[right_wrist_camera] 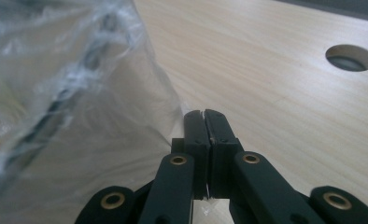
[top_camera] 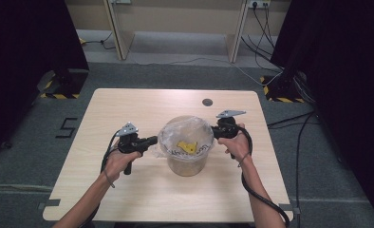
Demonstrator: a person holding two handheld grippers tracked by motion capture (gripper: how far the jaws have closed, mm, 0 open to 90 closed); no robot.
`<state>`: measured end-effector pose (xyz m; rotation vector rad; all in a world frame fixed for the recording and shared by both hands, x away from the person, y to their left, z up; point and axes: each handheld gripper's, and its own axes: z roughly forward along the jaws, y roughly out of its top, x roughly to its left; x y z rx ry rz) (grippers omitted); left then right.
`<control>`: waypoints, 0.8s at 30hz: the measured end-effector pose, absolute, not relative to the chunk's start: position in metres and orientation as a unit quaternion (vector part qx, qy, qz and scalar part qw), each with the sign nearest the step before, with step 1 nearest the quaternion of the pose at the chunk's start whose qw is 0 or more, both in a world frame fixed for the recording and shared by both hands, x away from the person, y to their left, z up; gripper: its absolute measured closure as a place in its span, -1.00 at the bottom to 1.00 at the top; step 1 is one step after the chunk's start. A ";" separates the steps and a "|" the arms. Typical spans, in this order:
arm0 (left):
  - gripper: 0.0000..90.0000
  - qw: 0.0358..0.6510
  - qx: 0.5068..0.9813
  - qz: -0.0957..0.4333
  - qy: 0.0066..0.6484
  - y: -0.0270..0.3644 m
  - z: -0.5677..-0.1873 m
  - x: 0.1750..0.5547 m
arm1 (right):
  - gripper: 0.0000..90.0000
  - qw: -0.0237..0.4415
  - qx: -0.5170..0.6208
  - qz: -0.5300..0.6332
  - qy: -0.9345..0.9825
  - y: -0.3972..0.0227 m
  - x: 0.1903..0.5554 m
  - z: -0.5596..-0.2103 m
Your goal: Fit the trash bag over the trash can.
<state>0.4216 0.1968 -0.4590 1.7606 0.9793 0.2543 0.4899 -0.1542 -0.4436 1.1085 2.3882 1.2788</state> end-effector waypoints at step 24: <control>0.63 0.527 0.734 0.116 0.412 0.201 -0.464 0.410 | 0.39 0.155 0.397 0.411 0.806 -0.179 0.470 -0.442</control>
